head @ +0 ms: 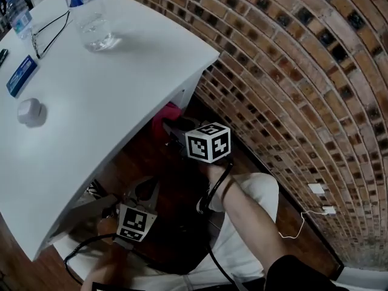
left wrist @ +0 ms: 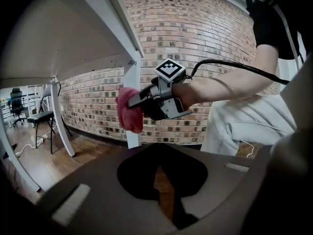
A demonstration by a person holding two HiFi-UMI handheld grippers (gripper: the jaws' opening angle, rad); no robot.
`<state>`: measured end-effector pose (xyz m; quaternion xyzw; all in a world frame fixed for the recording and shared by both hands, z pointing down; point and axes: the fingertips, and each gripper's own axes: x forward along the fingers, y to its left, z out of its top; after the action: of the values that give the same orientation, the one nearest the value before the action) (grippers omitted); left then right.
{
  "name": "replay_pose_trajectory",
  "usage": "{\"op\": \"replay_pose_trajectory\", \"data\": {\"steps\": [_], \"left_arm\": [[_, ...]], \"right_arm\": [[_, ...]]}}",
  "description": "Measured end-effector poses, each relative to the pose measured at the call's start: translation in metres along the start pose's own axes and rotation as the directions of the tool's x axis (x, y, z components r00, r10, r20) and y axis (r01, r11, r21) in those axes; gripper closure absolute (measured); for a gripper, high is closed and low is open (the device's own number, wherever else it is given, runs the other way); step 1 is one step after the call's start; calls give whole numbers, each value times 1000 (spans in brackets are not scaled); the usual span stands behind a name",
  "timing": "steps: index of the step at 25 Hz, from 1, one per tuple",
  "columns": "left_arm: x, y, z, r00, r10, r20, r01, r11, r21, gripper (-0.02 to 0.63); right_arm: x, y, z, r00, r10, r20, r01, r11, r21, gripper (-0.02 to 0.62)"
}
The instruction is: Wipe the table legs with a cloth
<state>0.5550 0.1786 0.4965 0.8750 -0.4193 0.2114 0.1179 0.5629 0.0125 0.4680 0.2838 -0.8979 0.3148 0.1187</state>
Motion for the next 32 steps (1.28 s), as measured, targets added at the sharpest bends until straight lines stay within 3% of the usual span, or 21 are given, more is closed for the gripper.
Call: {"op": "replay_pose_trajectory", "data": {"steps": [12,21,32], "left_arm": [[12,10,-31,998,0,-65,-2,999,-38,606],[15,14,-51,995,5,-101,-9,999,-47,606],[21,17,-94,979,12,-205,-34,994,-103,606]], "right_arm": [[48,-53,-91,996,-3,-90,14,993,115,546],[79,-88,-152,992,-16,-123,40,981,192,546],[111,-122,-207,992,-29,-124,60,966,251,546]]}}
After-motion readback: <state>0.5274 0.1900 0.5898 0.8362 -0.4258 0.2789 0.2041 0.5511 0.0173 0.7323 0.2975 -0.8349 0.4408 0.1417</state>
